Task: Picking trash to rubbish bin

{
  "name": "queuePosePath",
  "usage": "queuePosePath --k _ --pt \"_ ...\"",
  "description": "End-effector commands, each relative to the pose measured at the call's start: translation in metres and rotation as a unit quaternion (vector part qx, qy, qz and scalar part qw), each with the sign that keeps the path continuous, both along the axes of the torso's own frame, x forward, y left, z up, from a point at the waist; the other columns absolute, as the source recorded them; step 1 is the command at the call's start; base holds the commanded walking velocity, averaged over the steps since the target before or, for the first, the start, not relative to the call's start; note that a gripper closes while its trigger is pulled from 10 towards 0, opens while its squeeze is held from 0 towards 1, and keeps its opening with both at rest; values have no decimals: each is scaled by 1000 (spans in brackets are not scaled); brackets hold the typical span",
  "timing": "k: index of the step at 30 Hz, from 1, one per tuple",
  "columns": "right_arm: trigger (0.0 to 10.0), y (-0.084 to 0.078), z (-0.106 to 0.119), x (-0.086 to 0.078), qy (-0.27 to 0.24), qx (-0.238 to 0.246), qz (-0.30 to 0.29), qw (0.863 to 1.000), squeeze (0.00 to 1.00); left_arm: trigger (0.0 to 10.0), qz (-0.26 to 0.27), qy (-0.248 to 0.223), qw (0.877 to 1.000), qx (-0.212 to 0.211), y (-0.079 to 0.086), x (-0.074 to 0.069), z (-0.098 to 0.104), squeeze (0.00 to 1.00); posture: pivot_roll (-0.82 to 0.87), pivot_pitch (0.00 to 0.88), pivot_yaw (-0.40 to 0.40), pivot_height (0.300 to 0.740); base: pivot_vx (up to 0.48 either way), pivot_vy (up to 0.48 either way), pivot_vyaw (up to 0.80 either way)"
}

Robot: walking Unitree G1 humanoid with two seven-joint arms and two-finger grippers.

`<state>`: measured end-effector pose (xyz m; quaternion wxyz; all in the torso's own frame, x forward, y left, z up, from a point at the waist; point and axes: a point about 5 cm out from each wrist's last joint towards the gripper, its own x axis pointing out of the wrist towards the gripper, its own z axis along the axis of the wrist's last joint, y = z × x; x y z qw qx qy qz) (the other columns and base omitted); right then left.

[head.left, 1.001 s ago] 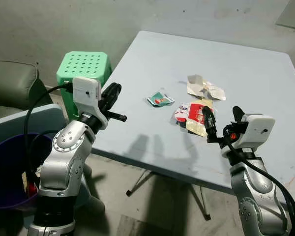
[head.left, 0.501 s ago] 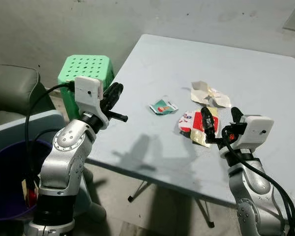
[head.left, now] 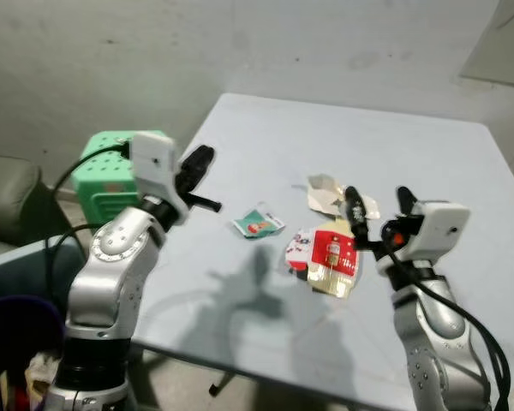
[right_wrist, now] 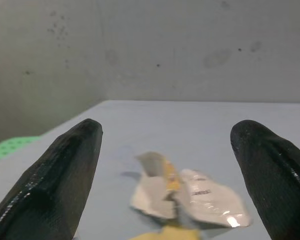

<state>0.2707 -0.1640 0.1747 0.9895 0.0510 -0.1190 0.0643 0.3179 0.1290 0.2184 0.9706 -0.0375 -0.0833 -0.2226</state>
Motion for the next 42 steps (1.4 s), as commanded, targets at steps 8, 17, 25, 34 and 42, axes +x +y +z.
queuePosePath --k 8,17,25,34,42 --pt "10000 -27 -2 4 29 -77 44 996 0 10000 -84 22 996 15 -21 -10 -10 0 -139 144 -23 740 0 0 0" --pt "10000 -47 6 22 43 -134 85 986 0 10000 -119 43 992 14 -30 -19 -17 0 -153 192 -58 740 0 0 0" --pt "10000 -57 14 51 48 -159 106 980 0 10000 -151 54 987 24 -34 -33 -23 0 -135 237 -81 740 0 0 0" --pt "10000 -55 19 80 52 -157 119 979 0 10000 -177 53 981 54 -33 -46 -23 0 -108 276 -80 740 0 0 0" --pt "10000 -44 21 99 60 -143 137 978 0 10000 -184 49 980 58 -32 -47 -17 0 -95 287 -73 740 0 0 0"
